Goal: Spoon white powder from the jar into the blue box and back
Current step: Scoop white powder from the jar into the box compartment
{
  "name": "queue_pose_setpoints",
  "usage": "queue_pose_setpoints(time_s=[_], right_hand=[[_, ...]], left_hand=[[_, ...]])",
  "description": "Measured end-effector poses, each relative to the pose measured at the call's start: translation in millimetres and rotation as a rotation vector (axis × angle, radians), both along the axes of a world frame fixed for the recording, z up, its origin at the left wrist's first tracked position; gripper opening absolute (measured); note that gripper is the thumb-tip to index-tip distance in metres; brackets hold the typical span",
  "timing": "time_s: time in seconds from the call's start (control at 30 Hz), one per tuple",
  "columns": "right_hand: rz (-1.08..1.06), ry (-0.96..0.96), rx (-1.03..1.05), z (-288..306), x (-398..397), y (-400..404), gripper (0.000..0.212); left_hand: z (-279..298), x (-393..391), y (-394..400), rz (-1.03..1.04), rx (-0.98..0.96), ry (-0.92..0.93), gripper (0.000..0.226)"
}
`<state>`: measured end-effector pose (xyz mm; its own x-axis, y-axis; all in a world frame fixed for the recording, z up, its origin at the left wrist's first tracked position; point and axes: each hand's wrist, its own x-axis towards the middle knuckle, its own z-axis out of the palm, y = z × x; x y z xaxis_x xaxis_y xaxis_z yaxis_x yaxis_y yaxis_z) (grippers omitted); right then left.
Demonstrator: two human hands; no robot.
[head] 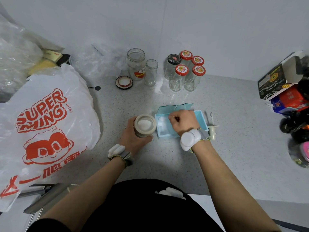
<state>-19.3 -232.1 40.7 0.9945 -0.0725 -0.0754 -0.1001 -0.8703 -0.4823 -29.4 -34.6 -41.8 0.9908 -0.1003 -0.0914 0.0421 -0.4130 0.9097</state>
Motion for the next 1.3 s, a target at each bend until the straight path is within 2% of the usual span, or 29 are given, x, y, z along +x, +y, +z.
queue_pose_setpoints(time_s=[0.1,0.27,0.47,0.77,1.03,1.17,1.3], right_hand=[[0.136,0.146,-0.134,-9,2,3,0.016],[0.113,0.259,-0.174,-13,4,2,0.023],[0.084,0.301,-0.108,-9,5,-1,0.020],[0.034,0.255,-0.020,-15,-1,8,0.022],[-0.277,0.206,0.245,-26,-2,5,0.017],[-0.445,0.190,0.347,-27,-3,-5,0.030],[-0.557,0.198,0.488,-22,-2,-12,0.028]], left_hand=[[1,0,0,-0.012,0.004,-0.007,0.081],[-1,0,-1,0.009,0.019,0.001,0.083],[-3,1,0,-0.001,0.007,-0.008,0.084],[0,-1,-1,0.009,0.013,0.001,0.082],[0,0,0,0.009,0.012,0.004,0.083],[-2,1,0,0.000,0.004,0.000,0.083],[-1,1,0,-0.009,-0.008,0.005,0.086]])
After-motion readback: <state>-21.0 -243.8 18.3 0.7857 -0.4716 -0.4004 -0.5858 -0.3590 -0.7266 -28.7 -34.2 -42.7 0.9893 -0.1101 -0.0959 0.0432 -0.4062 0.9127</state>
